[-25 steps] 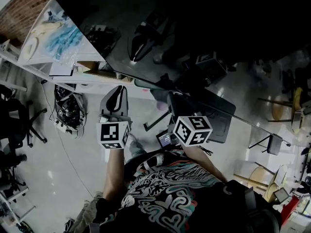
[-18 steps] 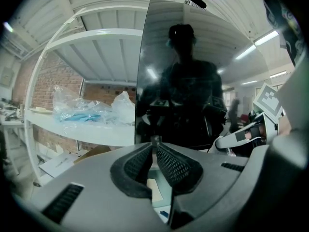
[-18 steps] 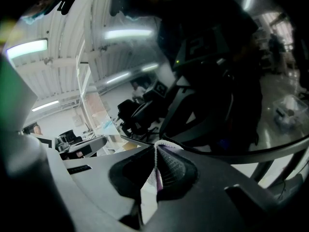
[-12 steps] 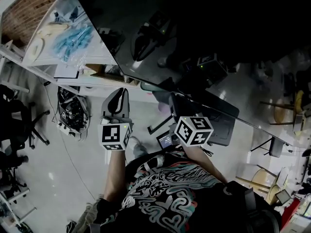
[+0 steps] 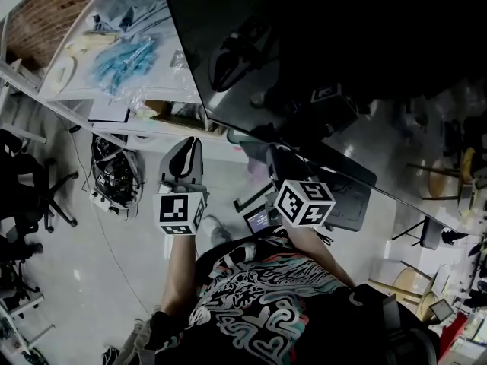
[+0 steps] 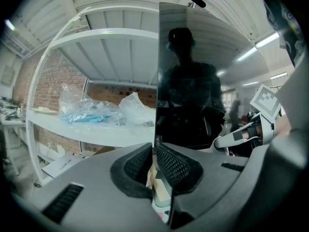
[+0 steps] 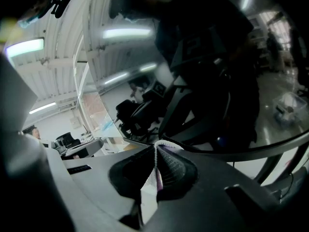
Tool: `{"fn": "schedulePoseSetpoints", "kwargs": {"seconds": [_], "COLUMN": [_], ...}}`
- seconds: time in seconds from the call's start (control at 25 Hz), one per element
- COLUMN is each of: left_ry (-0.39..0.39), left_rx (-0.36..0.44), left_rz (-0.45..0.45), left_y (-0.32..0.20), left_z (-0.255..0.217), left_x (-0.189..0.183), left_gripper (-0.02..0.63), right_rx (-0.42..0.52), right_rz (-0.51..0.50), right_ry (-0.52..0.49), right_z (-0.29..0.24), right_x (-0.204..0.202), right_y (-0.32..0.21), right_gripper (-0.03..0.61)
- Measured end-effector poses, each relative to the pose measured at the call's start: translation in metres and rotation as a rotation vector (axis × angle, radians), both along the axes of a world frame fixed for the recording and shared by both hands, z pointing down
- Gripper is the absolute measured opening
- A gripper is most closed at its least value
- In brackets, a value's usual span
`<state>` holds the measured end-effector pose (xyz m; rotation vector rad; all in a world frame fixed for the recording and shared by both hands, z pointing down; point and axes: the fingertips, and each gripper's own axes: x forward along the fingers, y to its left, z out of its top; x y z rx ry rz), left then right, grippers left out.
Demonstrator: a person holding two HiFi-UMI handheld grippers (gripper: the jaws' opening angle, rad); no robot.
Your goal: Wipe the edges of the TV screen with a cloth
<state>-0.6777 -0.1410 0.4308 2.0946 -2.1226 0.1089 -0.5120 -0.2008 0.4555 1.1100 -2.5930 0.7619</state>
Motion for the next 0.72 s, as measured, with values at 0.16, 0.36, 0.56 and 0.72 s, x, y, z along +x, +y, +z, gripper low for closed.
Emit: {"fn": "schedulePoseSetpoints", "kwargs": {"seconds": [0.16,0.36,0.56,0.72], "left_ry": [0.000,0.004,0.009,0.011], "left_rx": [0.005,0.008,0.015,0.023], "left_rz": [0.004,0.015,0.030,0.038], "left_y": [0.003,0.005,0.006,0.003], "left_z": [-0.002,-0.002,-0.002,-0.002], "left_x": [-0.010,-0.021,-0.029,-0.034], "left_gripper": [0.040,0.040,0.040,0.040], "right_rx": [-0.004,0.004,-0.001,-0.003], "right_rz": [0.013,0.025,0.046,0.061], "right_ry": [-0.003,0.002,0.000,0.000], "right_z": [-0.001,-0.001,-0.001,0.000], "right_x": [-0.008,-0.020,-0.026,-0.029], "right_y": [0.001,0.002,0.002,0.001], "right_gripper": [0.037,0.037,0.037,0.037]}}
